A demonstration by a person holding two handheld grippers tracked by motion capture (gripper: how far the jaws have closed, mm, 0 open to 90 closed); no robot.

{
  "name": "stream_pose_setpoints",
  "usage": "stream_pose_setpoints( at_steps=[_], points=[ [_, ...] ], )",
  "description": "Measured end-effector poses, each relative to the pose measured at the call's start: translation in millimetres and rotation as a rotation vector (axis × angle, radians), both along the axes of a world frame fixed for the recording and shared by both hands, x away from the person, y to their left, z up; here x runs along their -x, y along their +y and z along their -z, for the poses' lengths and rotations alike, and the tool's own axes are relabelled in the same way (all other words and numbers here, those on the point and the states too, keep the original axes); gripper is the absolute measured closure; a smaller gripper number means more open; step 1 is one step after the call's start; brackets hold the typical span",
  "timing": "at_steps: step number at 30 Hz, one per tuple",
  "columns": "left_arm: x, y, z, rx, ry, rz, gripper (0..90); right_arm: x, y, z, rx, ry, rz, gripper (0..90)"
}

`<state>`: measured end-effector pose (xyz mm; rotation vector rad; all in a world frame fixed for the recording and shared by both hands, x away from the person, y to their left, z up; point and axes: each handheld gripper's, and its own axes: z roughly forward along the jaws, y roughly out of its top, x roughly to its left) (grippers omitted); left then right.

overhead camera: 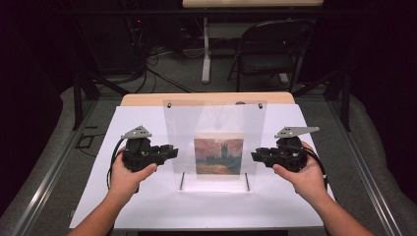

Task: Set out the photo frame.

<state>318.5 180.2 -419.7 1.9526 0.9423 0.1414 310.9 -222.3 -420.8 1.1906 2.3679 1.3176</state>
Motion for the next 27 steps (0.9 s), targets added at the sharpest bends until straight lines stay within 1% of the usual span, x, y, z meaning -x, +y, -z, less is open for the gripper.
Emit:
stream_pose_setpoints(
  at_steps=[2,3,4,8,11,17,27],
  points=[
    [3.1,0.4,0.7,-0.001,-0.007,0.004,68.7,2.9,1.3,0.2,0.007,-0.006,-0.006,69.0],
    [4.8,0.2,1.3,0.005,-0.01,-0.005,68.7,4.2,1.7,0.0,0.013,-0.01,-0.008,69.0],
    [5.7,0.9,2.0,0.011,-0.01,-0.003,68.8,5.1,2.0,-0.1,0.015,-0.013,-0.008,68.9],
    [7.4,1.1,4.5,0.02,-0.024,-0.009,68.8,7.1,1.5,0.8,0.008,-0.015,-0.005,69.1],
    [6.2,1.5,5.6,0.029,-0.015,-0.008,68.6,6.0,0.4,2.0,-0.002,-0.015,-0.004,69.2],
    [5.9,0.8,6.5,0.029,-0.017,-0.017,68.3,3.8,-0.3,3.0,-0.016,-0.011,-0.004,69.2],
    [5.2,1.9,7.2,0.038,-0.009,-0.013,68.1,2.9,-0.1,2.8,-0.016,-0.009,-0.006,69.0]
  ],
)
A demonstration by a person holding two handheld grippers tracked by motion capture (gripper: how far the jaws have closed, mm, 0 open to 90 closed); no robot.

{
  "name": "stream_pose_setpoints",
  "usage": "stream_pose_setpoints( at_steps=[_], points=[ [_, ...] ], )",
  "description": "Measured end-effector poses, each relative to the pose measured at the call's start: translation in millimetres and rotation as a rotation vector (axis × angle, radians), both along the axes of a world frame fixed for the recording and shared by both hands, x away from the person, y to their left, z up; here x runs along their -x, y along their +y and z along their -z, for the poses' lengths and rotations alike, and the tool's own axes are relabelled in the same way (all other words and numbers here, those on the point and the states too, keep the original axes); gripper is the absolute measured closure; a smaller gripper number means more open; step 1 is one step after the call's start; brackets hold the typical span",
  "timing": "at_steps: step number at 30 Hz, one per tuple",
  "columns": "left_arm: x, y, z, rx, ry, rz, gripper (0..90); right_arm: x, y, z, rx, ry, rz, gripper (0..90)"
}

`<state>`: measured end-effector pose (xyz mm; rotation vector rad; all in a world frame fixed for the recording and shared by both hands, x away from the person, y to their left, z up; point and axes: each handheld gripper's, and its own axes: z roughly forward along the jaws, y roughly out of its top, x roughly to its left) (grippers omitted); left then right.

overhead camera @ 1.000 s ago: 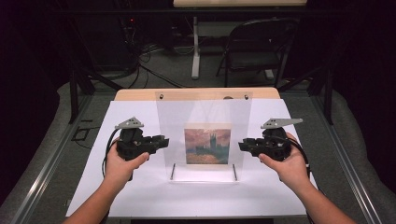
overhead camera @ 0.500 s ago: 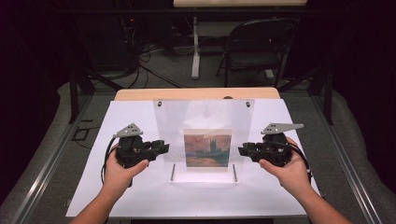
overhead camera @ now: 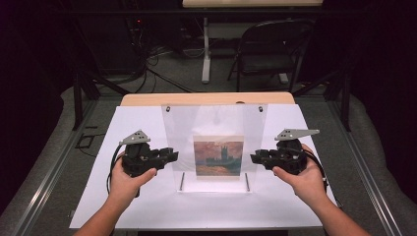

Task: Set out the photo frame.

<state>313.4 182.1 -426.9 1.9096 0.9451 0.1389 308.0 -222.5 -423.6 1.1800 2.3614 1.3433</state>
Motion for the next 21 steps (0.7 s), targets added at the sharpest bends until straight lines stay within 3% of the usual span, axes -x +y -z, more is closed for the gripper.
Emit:
stream_pose_setpoints(
  at_steps=[5,9,14,19,21],
  points=[
    [-1.6,-1.5,3.3,-0.021,0.025,0.008,62.9,-0.6,0.2,1.9,-0.028,0.012,0.0,62.8],
    [-0.2,0.8,5.4,-0.038,0.024,-0.017,55.4,0.7,2.1,4.2,0.009,-0.007,0.004,53.6],
    [7.0,13.6,0.1,-0.051,0.0,-0.043,49.1,6.3,-4.3,4.0,0.023,-0.014,0.02,46.0],
    [18.1,33.7,-6.6,-0.096,-0.059,-0.128,44.7,16.4,-18.4,1.2,0.065,-0.069,0.063,44.1],
    [22.0,40.2,-6.2,-0.1,-0.078,-0.16,43.3,19.0,-23.8,1.4,0.064,-0.069,0.076,44.1]
  ],
)
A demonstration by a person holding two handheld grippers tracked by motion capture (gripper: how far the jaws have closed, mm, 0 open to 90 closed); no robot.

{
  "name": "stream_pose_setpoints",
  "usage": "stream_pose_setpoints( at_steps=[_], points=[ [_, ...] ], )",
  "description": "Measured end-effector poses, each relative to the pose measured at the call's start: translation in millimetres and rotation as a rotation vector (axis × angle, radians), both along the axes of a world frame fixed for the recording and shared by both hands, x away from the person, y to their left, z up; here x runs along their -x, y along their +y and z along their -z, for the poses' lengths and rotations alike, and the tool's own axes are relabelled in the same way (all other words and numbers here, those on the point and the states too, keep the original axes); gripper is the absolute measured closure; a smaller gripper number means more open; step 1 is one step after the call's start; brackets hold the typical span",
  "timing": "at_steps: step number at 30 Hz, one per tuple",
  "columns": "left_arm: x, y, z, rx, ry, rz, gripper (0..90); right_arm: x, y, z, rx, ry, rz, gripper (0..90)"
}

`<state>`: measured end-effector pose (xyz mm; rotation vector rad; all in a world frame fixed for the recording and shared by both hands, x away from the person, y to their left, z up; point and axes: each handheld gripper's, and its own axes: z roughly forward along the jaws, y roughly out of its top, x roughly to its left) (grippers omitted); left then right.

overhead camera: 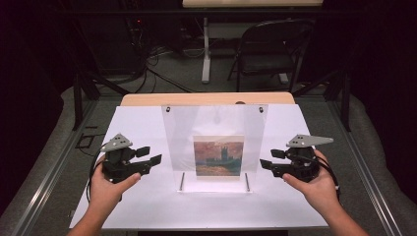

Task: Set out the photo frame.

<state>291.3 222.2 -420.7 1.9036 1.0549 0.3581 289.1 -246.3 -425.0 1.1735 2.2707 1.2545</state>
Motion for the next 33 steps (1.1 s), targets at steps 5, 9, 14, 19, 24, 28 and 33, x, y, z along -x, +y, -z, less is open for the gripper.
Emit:
stream_pose_setpoints(
  at_steps=[5,9,14,19,24,28,33],
  points=[
    [8.7,10.9,6.6,-0.018,-0.012,-0.045,41.0,8.9,-9.4,2.3,-0.005,-0.031,0.04,43.7],
    [17.1,20.6,16.7,-0.02,-0.02,-0.071,40.1,16.6,-13.5,6.9,0.02,-0.056,0.058,42.6],
    [28.3,32.2,31.6,0.02,-0.017,-0.096,39.0,30.0,-17.9,20.1,0.009,-0.067,0.081,40.8],
    [37.4,37.2,48.5,0.018,-0.002,-0.113,37.5,44.5,-21.1,37.7,-0.001,-0.068,0.117,39.5],
    [44.8,40.1,71.2,-0.005,-0.001,-0.143,36.1,51.5,-20.5,61.4,0.023,-0.042,0.136,40.4],
    [45.2,39.6,84.7,-0.039,-0.005,-0.169,35.5,52.2,-20.8,78.8,0.012,-0.045,0.15,40.5],
    [40.7,38.6,99.0,-0.045,-0.005,-0.167,36.0,52.1,-19.8,91.1,0.021,-0.062,0.157,41.0]
  ],
)
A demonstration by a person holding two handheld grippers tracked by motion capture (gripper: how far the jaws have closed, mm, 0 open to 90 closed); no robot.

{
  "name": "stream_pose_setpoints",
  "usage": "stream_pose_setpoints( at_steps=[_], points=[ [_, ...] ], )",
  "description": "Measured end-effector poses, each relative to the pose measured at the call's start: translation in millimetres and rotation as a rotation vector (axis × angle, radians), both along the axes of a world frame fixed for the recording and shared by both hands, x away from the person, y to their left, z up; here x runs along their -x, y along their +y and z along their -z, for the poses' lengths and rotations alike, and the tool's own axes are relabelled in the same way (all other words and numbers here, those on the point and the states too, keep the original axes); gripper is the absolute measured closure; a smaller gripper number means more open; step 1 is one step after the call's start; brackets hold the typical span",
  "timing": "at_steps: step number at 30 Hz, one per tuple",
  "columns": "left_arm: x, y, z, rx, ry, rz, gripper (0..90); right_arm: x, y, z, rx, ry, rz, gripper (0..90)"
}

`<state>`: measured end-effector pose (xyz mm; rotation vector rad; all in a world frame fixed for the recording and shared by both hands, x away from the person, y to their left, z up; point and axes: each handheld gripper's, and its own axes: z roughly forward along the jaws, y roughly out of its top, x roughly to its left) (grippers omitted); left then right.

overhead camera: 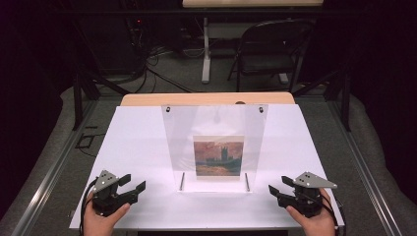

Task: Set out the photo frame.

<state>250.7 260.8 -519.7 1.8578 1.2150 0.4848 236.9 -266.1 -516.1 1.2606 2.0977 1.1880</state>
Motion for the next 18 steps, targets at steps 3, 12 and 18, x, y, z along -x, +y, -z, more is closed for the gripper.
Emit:
stream_pose_setpoints(
  at_steps=[3,12,18],
  points=[
    [-1.7,-2.8,7.9,-0.043,-0.01,0.001,36.1,-2.6,-0.1,7.7,-0.007,-0.005,0.008,41.5],
    [-3.8,-14.8,19.9,-0.098,0.009,0.063,36.7,-6.5,3.4,20.9,-0.009,0.025,-0.006,42.3],
    [-4.3,-17.0,22.1,-0.1,0.012,0.077,36.7,-9.4,3.8,27.3,-0.005,0.065,-0.017,42.4]
  ],
)
